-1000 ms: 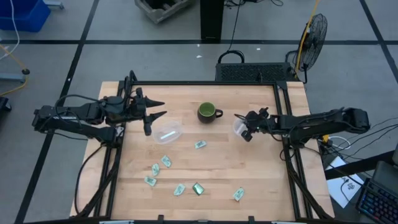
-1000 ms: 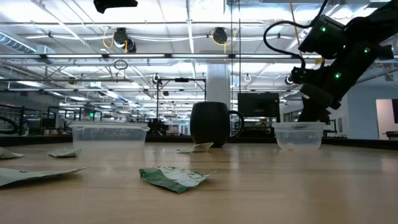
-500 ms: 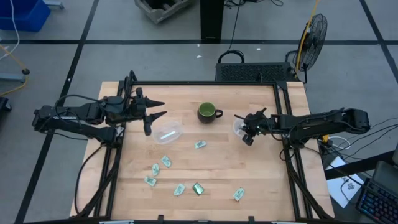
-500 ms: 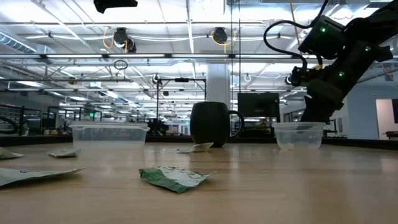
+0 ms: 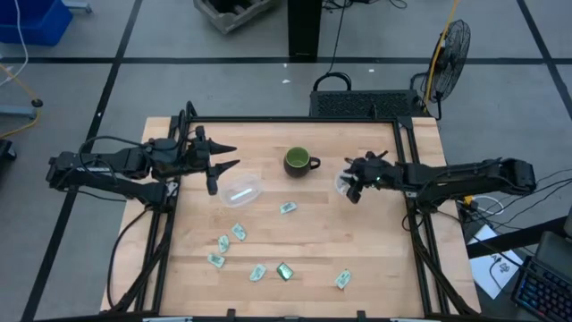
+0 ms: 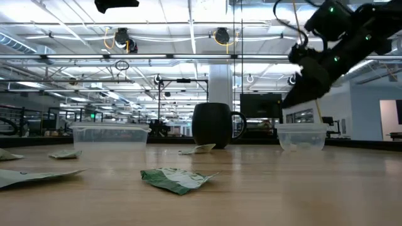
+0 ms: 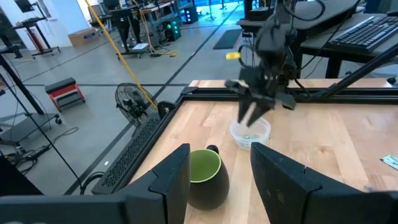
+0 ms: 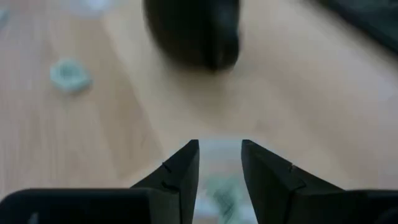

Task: Pick and place Stevia / Truvia into bins
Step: Put the green stevia packet into the right transparent container

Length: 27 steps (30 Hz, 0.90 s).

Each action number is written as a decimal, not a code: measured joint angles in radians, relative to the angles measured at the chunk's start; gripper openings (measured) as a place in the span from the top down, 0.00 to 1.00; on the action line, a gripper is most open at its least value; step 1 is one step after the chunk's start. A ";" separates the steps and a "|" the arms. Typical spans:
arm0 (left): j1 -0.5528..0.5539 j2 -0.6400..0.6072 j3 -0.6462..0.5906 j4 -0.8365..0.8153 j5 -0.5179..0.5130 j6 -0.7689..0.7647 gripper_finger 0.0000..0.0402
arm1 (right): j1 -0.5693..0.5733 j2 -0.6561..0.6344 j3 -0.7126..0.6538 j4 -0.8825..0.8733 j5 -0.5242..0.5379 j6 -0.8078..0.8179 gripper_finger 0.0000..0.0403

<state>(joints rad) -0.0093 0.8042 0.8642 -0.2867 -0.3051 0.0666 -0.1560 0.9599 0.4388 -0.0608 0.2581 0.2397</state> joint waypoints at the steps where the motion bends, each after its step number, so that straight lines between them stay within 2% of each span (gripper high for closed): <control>1: 0.000 0.000 0.000 0.000 0.000 0.000 0.56 | 0.002 -0.019 0.011 0.002 0.004 -0.003 0.72; 4: 0.000 0.000 0.000 0.000 0.000 0.000 0.56 | 0.027 -0.057 0.046 0.038 -0.056 -0.029 0.73; 8: 0.000 0.000 0.000 0.000 0.000 -0.001 0.56 | 0.103 -0.049 0.063 0.226 -0.195 -0.071 0.73; 12: 0.000 0.000 0.000 0.000 0.000 -0.002 0.56 | 0.200 0.024 0.065 0.393 -0.207 -0.144 0.73; 14: 0.000 0.000 0.000 0.000 0.000 -0.002 0.56 | 0.240 0.091 0.098 0.421 -0.206 -0.176 0.73; 18: 0.000 0.000 0.000 0.011 0.000 -0.001 0.56 | 0.290 0.238 0.299 0.337 -0.203 -0.301 0.73; 23: 0.000 0.000 0.000 0.037 0.000 -0.005 0.56 | 0.285 0.389 0.610 0.091 -0.153 -0.388 0.73; 27: 0.000 0.000 0.000 0.040 0.000 -0.005 0.56 | 0.273 0.496 0.641 0.031 -0.197 -0.345 0.73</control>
<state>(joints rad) -0.0093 0.8043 0.8642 -0.2466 -0.3050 0.0616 0.1167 1.4555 1.0795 -0.0299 0.0609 -0.1053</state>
